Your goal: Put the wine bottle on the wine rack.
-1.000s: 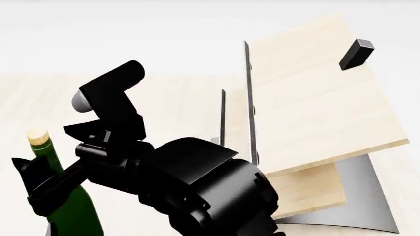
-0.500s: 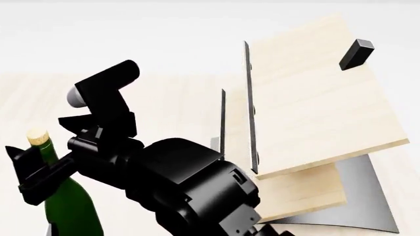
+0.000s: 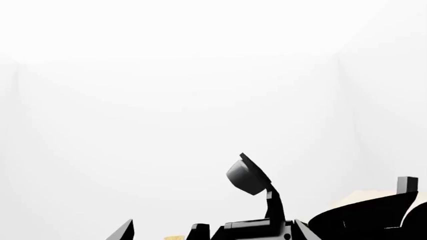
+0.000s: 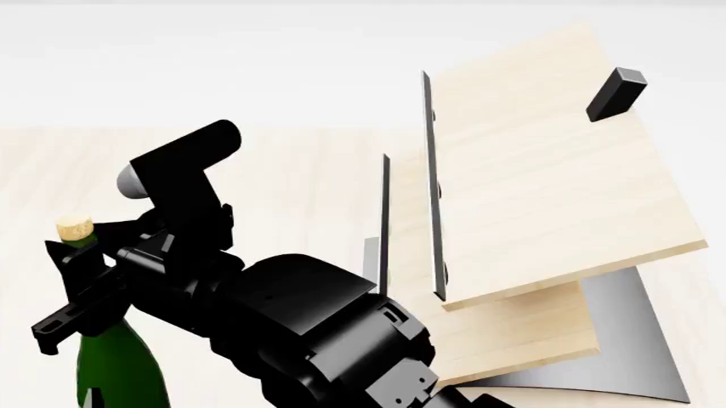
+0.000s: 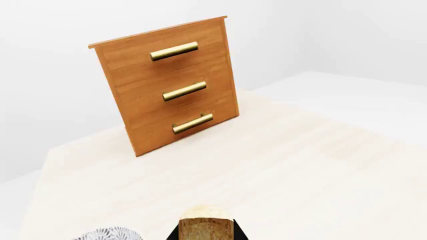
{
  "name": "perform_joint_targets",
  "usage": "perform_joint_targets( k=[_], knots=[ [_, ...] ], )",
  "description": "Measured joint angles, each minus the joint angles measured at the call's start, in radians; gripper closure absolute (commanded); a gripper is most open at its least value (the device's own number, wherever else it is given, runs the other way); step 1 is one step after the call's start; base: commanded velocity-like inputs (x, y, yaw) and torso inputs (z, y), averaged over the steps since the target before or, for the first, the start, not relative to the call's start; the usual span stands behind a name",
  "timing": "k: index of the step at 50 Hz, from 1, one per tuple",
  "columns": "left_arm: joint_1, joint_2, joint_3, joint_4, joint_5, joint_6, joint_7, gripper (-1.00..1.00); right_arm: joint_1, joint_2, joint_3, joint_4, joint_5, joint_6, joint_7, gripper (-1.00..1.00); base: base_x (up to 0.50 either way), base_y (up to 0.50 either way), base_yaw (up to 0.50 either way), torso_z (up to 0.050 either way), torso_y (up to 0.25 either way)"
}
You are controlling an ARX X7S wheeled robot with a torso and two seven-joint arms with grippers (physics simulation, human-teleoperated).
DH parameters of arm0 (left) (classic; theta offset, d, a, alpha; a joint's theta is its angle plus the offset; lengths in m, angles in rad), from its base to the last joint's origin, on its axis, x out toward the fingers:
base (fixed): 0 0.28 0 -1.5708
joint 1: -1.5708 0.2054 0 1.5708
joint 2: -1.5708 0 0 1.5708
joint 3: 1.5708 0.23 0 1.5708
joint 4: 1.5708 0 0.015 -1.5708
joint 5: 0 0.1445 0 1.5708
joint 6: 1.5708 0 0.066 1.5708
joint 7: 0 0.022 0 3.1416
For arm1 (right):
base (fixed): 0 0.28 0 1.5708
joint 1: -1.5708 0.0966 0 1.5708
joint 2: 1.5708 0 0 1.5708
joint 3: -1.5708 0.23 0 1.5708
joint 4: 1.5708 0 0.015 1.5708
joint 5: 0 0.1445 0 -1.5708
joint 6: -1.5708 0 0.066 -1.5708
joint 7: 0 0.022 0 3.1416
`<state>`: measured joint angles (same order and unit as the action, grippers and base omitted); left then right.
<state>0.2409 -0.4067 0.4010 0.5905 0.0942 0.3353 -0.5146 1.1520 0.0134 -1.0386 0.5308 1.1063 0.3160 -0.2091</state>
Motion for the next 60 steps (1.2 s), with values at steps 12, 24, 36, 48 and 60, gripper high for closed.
perform_joint_targets(
  k=[12, 24, 36, 48, 60],
  knots=[
    [-0.002, -0.001, 0.006, -0.003, 0.003, -0.001, -0.001, -1.00, 0.006, 0.006, -0.033, 0.009, 0.035, -0.034, 0.009, 1.00, 0.00, 0.00, 0.00, 0.000, 0.000],
    [-0.004, -0.003, 0.011, -0.004, 0.004, -0.002, -0.003, -1.00, 0.037, 0.067, -0.028, -0.047, 0.057, -0.053, 0.087, 1.00, 0.00, 0.00, 0.00, 0.000, 0.000],
    [-0.006, -0.004, 0.016, -0.006, 0.007, -0.006, -0.004, -1.00, 0.114, 0.180, 0.074, -0.156, 0.158, -0.029, 0.188, 1.00, 0.00, 0.00, 0.00, 0.000, 0.000],
    [-0.009, -0.005, 0.020, -0.009, 0.011, -0.011, -0.006, -1.00, 0.140, 0.281, 0.246, -0.250, 0.392, -0.007, 0.297, 1.00, 0.00, 0.00, 0.00, 0.000, 0.000],
    [-0.015, -0.005, 0.025, -0.011, 0.013, -0.017, -0.007, -1.00, 0.125, 0.322, 0.421, -0.212, 0.596, -0.069, 0.414, 1.00, 0.00, 0.00, 0.00, 0.000, 0.001]
  ],
)
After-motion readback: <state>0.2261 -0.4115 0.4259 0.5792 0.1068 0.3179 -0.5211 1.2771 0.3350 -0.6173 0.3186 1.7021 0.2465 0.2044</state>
